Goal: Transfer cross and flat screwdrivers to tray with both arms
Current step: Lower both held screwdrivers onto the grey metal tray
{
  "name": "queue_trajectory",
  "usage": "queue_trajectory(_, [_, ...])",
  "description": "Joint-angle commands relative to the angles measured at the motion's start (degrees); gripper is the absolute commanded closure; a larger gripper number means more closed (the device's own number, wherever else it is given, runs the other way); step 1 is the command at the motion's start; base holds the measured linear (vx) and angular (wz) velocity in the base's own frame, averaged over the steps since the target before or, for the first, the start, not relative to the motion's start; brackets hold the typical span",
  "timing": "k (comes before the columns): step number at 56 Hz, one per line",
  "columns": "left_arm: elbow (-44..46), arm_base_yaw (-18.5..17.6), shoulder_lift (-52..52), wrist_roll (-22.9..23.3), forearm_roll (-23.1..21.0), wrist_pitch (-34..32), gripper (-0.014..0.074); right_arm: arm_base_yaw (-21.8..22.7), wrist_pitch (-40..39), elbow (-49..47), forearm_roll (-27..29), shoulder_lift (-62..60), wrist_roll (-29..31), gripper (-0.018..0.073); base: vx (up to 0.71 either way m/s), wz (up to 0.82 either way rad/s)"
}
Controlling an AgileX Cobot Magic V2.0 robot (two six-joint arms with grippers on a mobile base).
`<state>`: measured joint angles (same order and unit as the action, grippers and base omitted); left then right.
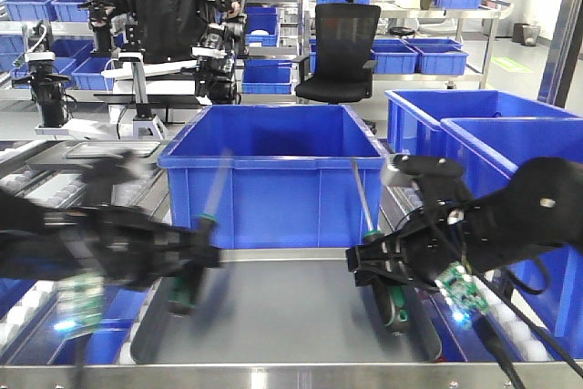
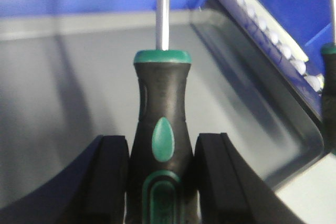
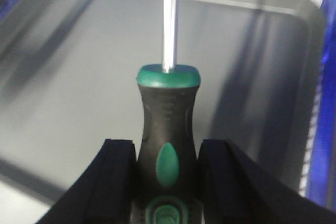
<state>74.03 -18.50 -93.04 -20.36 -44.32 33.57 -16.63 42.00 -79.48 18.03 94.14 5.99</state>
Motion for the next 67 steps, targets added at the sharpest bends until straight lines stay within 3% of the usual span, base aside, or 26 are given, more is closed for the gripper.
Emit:
queue_trajectory(1, [4.38, -1.41, -0.97, 3.26, -2.37, -2.14, 0.0594, 0.06, -3.2, -2.77, 0.86, -0.34, -1.86, 0.0567, 0.0, 0.0])
queue_trajectory(10, [5.15, -1.91, -4.92, 9.89, -2.04, -0.87, 0.0594, 0.06, -2.68, -2.77, 0.86, 2.46, -2.43, 0.0567, 0.0, 0.0])
queue_trajectory(24, [5.15, -1.97, -5.58, 9.3, 1.08, -3.5, 0.0594, 0.06, -3.15, -2.77, 0.74, 4.31, -2.43, 0.0567, 0.0, 0.0])
queue_trajectory(53, [5.15, -2.15, -6.59, 9.3, 2.07, -2.69, 0.0591, 0.12, -5.51, -2.77, 0.75, 4.31, -2.43, 0.0567, 0.0, 0.0])
queue_trajectory(67, [5.15, -2.15, -6.72, 9.12, 2.07, -3.47, 0.052, 0.12, -6.73, -2.77, 0.49, 4.39, -2.36, 0.0539, 0.0, 0.0])
